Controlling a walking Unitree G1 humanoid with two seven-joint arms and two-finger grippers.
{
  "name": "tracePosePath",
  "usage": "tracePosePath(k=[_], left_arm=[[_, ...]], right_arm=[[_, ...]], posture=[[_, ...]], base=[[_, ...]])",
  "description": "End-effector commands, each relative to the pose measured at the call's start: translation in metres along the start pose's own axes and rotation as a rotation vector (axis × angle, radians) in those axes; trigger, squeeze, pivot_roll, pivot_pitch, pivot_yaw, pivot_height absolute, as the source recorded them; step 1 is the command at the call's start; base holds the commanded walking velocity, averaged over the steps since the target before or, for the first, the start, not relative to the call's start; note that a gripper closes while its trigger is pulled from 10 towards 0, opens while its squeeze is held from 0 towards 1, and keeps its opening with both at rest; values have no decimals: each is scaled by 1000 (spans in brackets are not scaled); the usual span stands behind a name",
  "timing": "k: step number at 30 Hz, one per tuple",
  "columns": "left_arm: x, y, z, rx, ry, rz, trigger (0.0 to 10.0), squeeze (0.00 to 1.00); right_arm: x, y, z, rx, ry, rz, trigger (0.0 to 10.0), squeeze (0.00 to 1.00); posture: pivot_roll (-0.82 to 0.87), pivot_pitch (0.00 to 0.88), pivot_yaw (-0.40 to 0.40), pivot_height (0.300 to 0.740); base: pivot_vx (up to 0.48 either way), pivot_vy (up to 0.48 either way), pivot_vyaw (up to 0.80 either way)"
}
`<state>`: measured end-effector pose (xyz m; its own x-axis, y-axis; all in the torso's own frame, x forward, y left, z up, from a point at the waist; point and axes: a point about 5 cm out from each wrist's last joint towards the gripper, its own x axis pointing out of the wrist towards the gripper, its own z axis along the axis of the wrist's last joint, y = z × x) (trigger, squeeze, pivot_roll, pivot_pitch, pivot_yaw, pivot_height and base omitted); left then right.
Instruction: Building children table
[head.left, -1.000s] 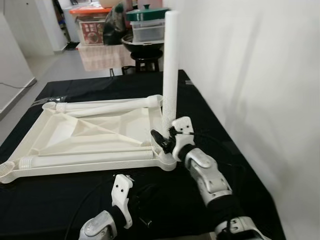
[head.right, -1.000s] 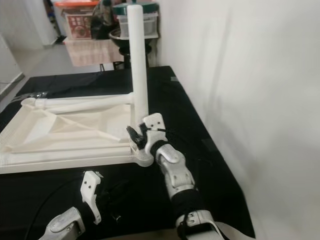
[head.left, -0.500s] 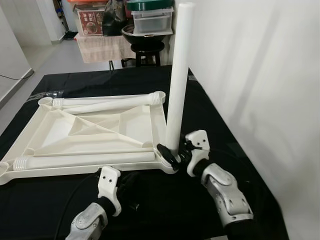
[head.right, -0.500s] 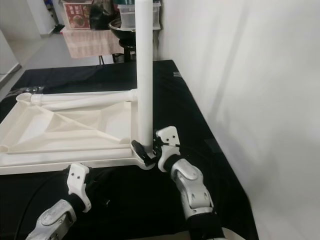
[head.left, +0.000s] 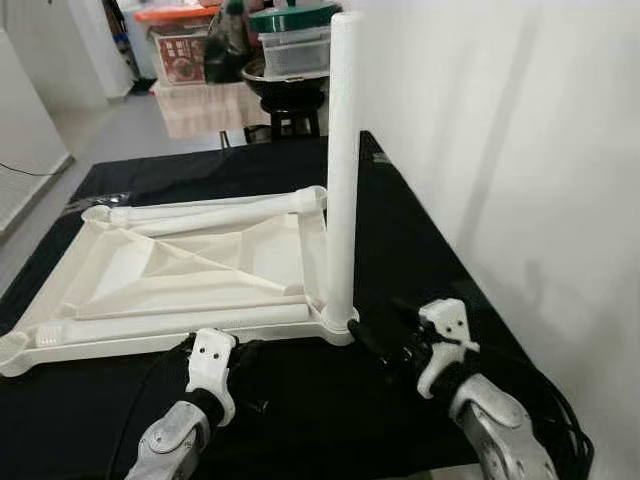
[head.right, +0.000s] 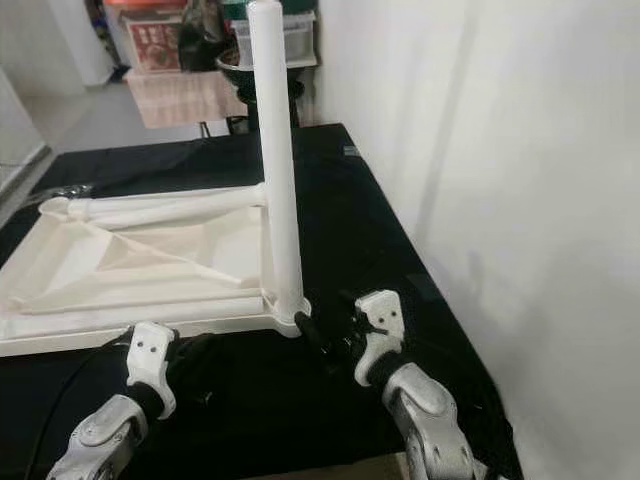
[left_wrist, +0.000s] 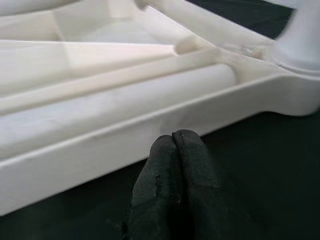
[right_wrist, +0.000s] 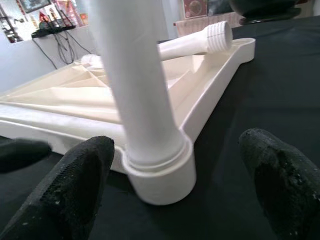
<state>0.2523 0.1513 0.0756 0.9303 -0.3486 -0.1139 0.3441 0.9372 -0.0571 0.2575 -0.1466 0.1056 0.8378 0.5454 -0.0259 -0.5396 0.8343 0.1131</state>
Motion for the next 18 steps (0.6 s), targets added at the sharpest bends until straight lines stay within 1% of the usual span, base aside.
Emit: tracePosePath(k=[1, 2, 3, 7, 11, 13, 18], left_arm=[[-3, 8, 1, 16, 19, 41, 10000, 0], [-3, 8, 1, 16, 19, 41, 10000, 0], [-4, 9, 1, 27, 28, 45, 10000, 0], [-8, 9, 4, 65, 2, 49, 10000, 0], [-9, 9, 4, 68, -2, 55, 10000, 0], [-9, 10, 5, 95, 2, 78, 10000, 0], [-7, 10, 6, 109, 0, 89, 10000, 0]], right_arm=[[1, 11, 1, 24, -17, 32, 10000, 0], [1, 11, 1, 24, -17, 32, 10000, 0], [1, 15, 0, 29, -17, 43, 10000, 0], [-2, 24, -1, 41, -19, 68, 10000, 0], [-4, 25, -1, 45, -21, 74, 10000, 0], [-8, 24, 0, 48, -21, 71, 10000, 0], [-11, 23, 2, 39, -23, 67, 10000, 0]], posture=[[-126, 0, 67, 740], [-126, 0, 67, 740], [-124, 0, 67, 740], [-116, 0, 64, 740], [-117, 0, 63, 740], [-129, 0, 65, 740], [-135, 0, 69, 740]], base=[[-259, 405, 0], [-259, 405, 0], [-251, 412, 0], [0, 452, 0], [0, 467, 0], [0, 469, 0], [0, 466, 0]])
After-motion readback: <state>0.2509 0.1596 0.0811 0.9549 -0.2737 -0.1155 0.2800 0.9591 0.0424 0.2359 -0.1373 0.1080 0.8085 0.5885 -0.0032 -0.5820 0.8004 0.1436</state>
